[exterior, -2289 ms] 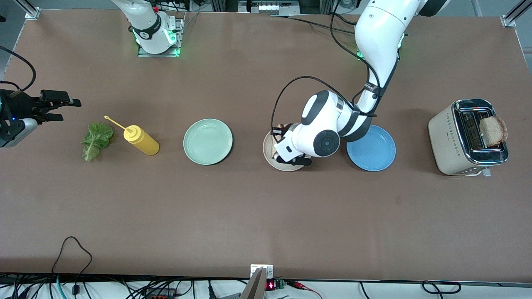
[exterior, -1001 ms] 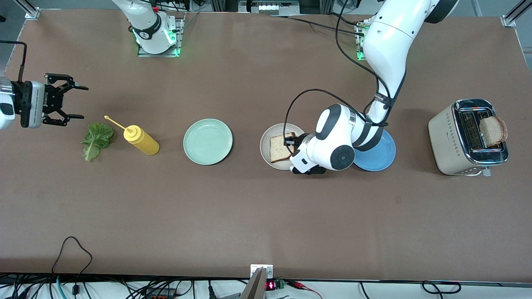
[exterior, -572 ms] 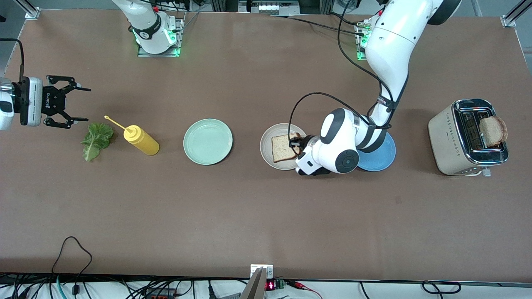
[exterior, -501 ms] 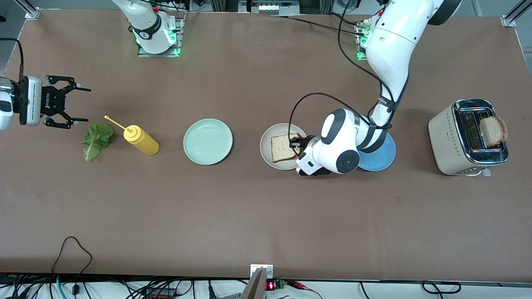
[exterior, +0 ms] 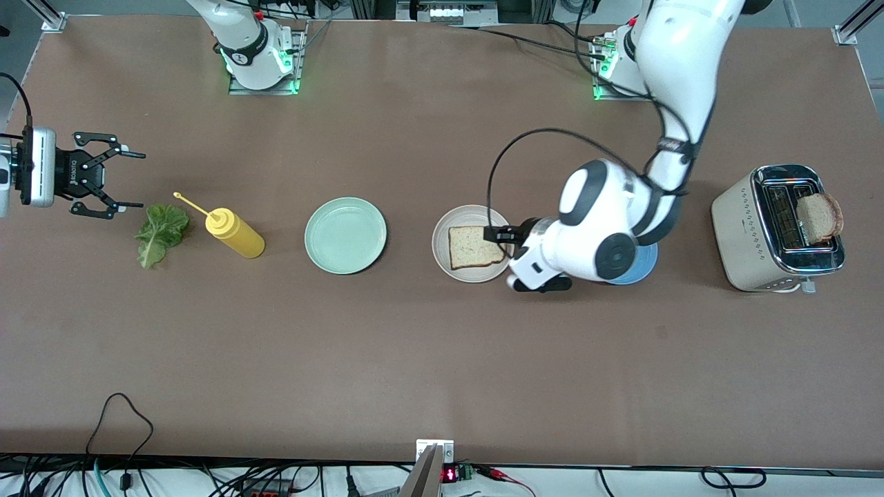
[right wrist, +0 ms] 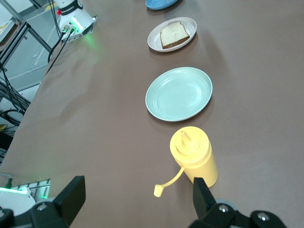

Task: Make sandwich in beige plate with both arms
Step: 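Release the toast and withdraw the left gripper toward the toaster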

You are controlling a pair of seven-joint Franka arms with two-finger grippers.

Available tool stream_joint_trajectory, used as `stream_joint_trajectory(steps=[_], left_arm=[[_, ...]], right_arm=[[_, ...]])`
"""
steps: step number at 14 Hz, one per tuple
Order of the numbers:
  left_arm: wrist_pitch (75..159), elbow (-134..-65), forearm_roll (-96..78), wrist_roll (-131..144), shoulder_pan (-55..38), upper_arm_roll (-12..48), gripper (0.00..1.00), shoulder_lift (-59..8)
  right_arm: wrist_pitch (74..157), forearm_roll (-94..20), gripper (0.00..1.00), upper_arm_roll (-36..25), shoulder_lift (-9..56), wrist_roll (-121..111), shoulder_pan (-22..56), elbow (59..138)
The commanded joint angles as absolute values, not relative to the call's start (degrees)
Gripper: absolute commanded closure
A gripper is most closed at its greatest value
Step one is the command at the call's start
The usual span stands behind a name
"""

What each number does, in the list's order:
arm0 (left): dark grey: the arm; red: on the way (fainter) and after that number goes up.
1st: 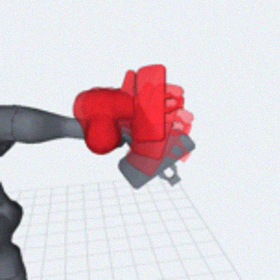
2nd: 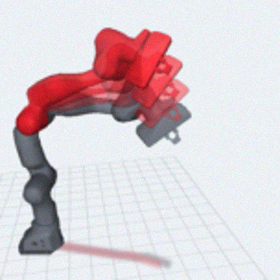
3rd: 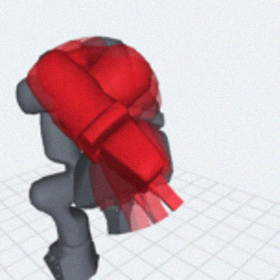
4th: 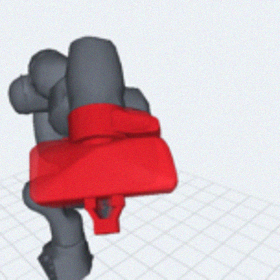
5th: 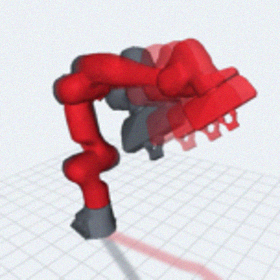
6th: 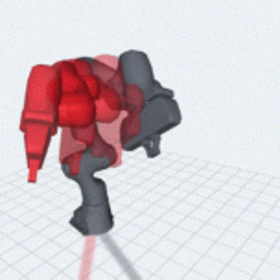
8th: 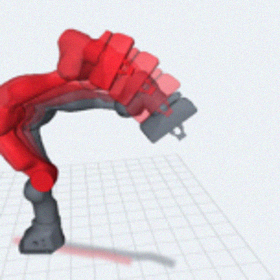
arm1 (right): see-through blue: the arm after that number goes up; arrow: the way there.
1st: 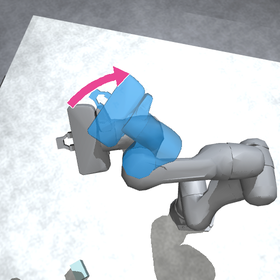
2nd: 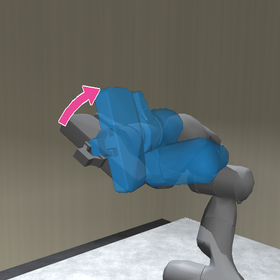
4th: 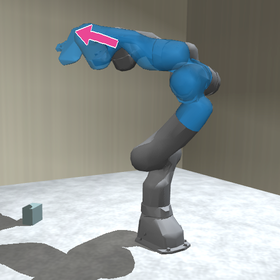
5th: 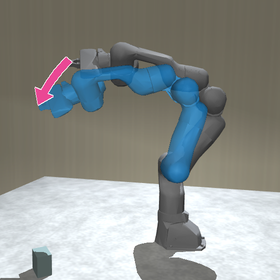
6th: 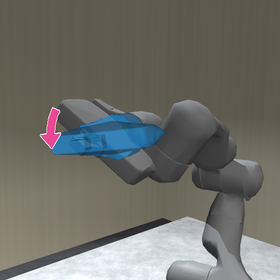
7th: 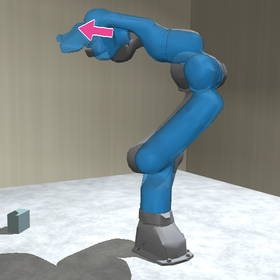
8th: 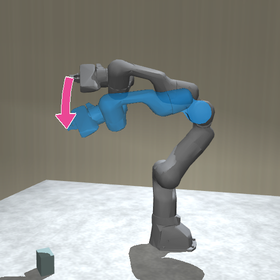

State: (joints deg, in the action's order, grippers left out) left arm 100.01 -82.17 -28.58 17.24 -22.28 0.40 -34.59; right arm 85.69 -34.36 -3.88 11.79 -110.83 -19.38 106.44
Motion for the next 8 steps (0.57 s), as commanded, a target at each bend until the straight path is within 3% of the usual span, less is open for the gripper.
stream_joint_trajectory(steps=[1, 8], left_arm=[[96.16, -83.06, -23.32, 16.26, -18.74, -1.4, 0.0, -29.8], [91.16, -77.8, -4.15, 16.0, -6.26, -1.76, 0.0, -28.04]], right_arm=[[85.17, -36.91, 0.0, -3.25, 12.04, -116.96, -21.0, 107.14], [85.69, -39.2, 0.0, -3.51, 19.59, -128.14, -22.94, 107.14]])
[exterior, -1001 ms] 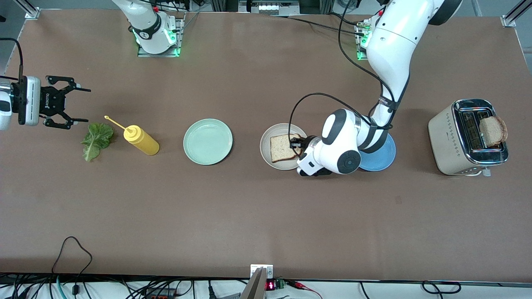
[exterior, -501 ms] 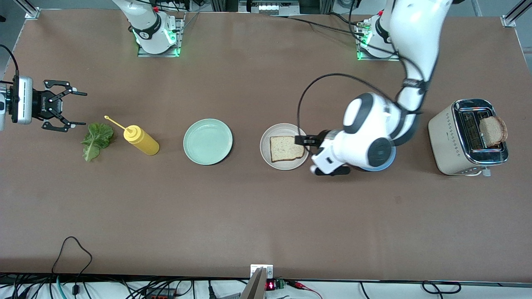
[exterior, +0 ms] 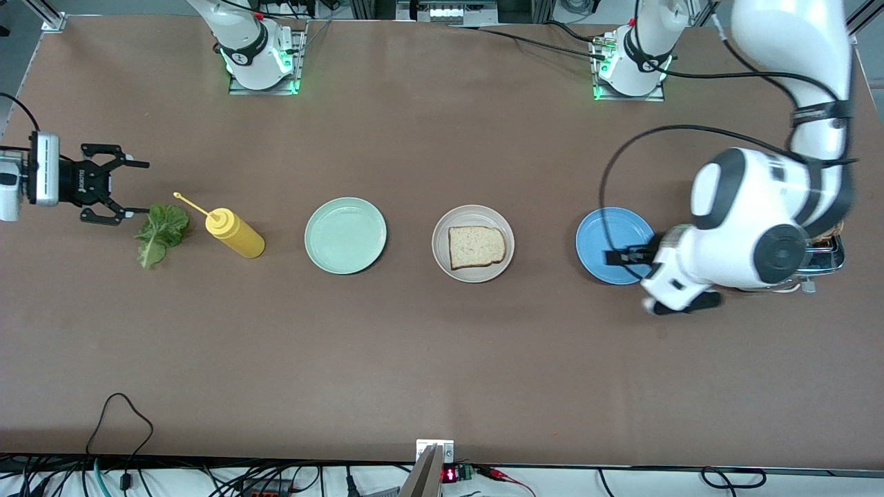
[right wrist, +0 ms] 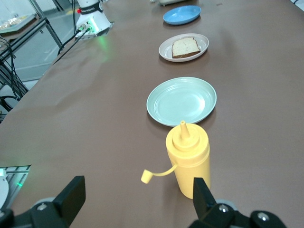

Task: Make sandwich in beige plate with both arms

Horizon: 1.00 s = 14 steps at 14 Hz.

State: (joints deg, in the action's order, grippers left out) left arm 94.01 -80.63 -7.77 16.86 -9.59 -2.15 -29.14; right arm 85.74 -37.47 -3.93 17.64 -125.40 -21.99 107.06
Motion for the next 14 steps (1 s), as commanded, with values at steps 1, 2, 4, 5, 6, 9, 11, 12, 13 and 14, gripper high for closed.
stream_joint_trajectory(steps=[1, 2, 4, 5, 6, 9, 11, 12, 13, 14], left_arm=[[89.58, -75.7, -3.61, 15.91, -3.8, -1.76, 0.0, -27.69], [88.34, -73.24, -3.69, 15.91, -1.34, -1.67, 0.0, -27.34], [85.88, -68.31, -3.69, 11.98, 1.22, -1.67, 0.0, -26.98], [85.52, -67.07, -3.6, 8.21, 1.4, -1.76, 0.0, -26.9], [85.34, -66.97, -3.6, 5.74, 1.58, -1.84, 0.0, -26.72], [82.63, -67.76, -3.6, 4.83, 2.81, -1.67, 0.0, -22.17], [78.94, -67.85, -3.52, 4.13, 2.9, -1.76, 0.0, -20.4], [79.1, -69.5, -3.17, 4.04, 3.25, -1.58, 0.0, -18.74], [79.8, -72.74, -2.12, 3.96, 3.34, -1.58, 0.0, -15.85], [80.76, -75.56, -1.41, 3.96, 3.34, -1.41, 0.0, -13.91]], right_arm=[[86.04, -39.63, 0.0, -3.43, 20.73, -129.36, -22.85, 107.14], [86.13, -40.77, 0.0, -3.43, 21.96, -130.68, -22.85, 107.14], [87.01, -41.92, 0.0, -3.43, 24.33, -133.76, -22.76, 107.14], [87.88, -42.01, 0.0, -3.43, 25.39, -135.07, -22.76, 107.14], [88.33, -42.27, 0.0, -3.43, 26.36, -136.13, -22.76, 107.14], [88.94, -43.68, 0.0, -3.52, 28.82, -138.69, -22.85, 107.05], [89.82, -44.99, 0.0, -3.52, 30.05, -140.0, -22.59, 107.05], [90.17, -45.78, 0.0, -3.52, 30.84, -140.53, -22.33, 107.05], [90.26, -46.4, 0.0, -3.52, 31.63, -141.23, -22.15, 106.96], [90.26, -47.02, 0.0, -3.52, 32.68, -141.85, -22.15, 106.79]])
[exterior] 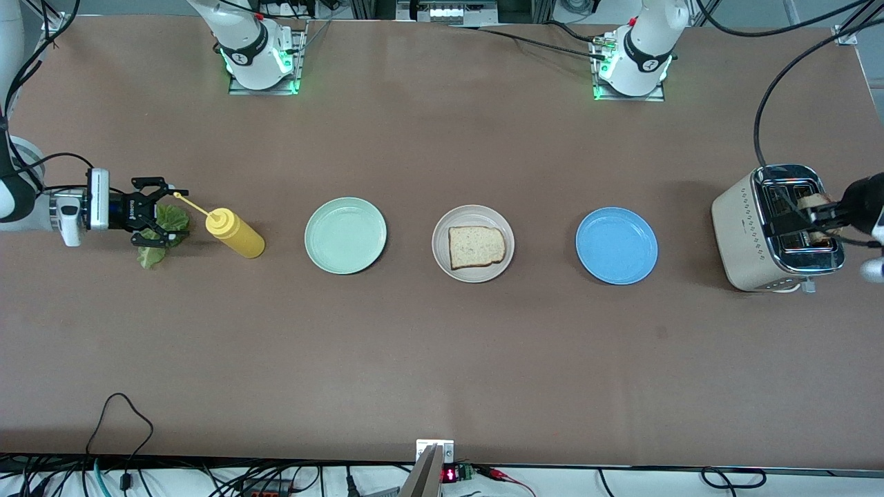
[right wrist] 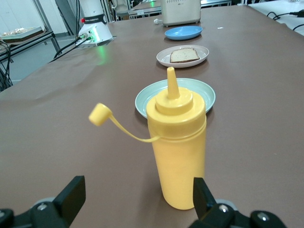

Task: Make sandwich in beige plate with both arms

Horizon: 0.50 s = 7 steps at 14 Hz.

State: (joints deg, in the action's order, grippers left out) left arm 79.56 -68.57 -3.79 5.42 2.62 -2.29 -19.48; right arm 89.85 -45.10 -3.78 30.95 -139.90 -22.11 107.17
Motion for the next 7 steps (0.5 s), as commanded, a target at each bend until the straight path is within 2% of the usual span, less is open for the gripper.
stream_joint_trajectory(steps=[1, 3, 7], left_arm=[[82.6, -79.07, -1.41, 4.04, 3.25, -1.15, 0.0, -11.62], [88.39, -86.71, -1.32, 3.96, 2.81, -1.14, 0.0, -6.79], [88.33, -87.45, -1.32, 0.81, 3.08, -1.14, 0.0, -5.8]], right_arm=[[90.26, -47.8, 0.0, -3.52, 34.0, -142.55, -22.06, 106.61], [90.53, -49.91, 0.0, -3.51, 35.94, -144.83, -21.71, 106.61], [91.4, -52.2, 0.0, -3.52, 37.0, -145.02, -20.48, 106.52]])
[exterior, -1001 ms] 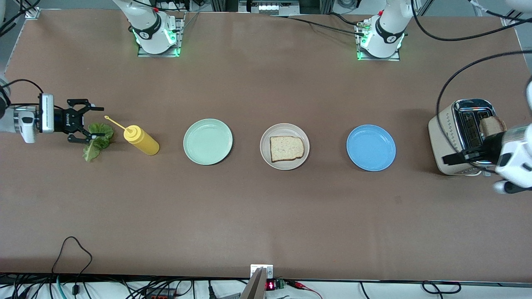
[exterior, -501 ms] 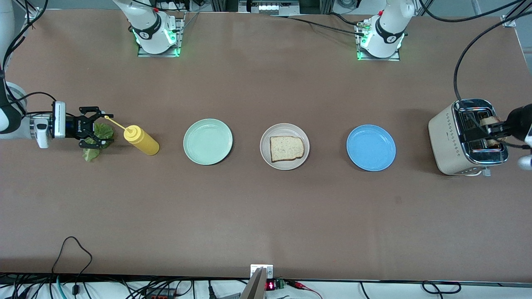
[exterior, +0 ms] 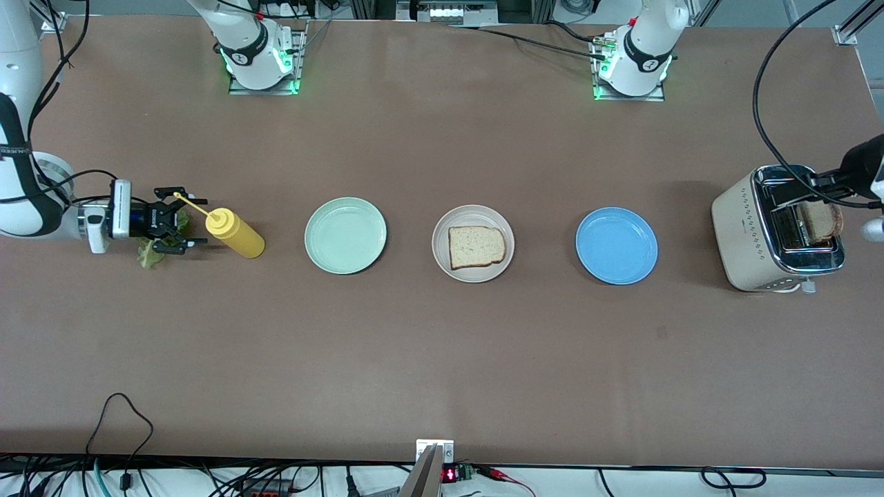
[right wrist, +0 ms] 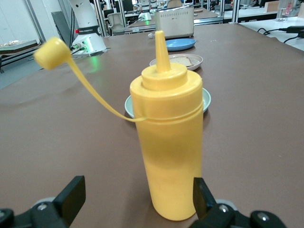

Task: Make sandwich in beige plate with both arms

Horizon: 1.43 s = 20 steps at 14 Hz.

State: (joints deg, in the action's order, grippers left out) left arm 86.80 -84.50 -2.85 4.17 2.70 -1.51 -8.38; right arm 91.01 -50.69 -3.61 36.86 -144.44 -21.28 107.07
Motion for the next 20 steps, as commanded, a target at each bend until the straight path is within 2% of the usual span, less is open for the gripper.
stream_joint_trajectory(steps=[1, 8, 12, 20], left_arm=[[88.42, -87.63, -1.32, 0.79, 3.16, -1.06, 0.0, -5.28], [90.0, -89.46, 0.96, 2.37, 2.98, 0.34, 0.0, -4.31], [96.24, -97.37, 0.88, 2.37, 3.08, 0.7, 0.0, -0.36], [95.98, -93.6, 0.09, 3.6, 2.9, 0.7, 0.0, -1.58]], right_arm=[[92.36, -52.64, 0.0, -3.52, 37.35, -145.11, -20.3, 106.52], [94.22, -56.07, 0.0, -3.43, 40.08, -146.34, -18.55, 106.52], [94.39, -57.04, 0.0, -3.43, 40.43, -146.34, -18.02, 106.52], [94.48, -59.5, 0.0, -3.52, 40.87, -146.34, -16.09, 106.52]])
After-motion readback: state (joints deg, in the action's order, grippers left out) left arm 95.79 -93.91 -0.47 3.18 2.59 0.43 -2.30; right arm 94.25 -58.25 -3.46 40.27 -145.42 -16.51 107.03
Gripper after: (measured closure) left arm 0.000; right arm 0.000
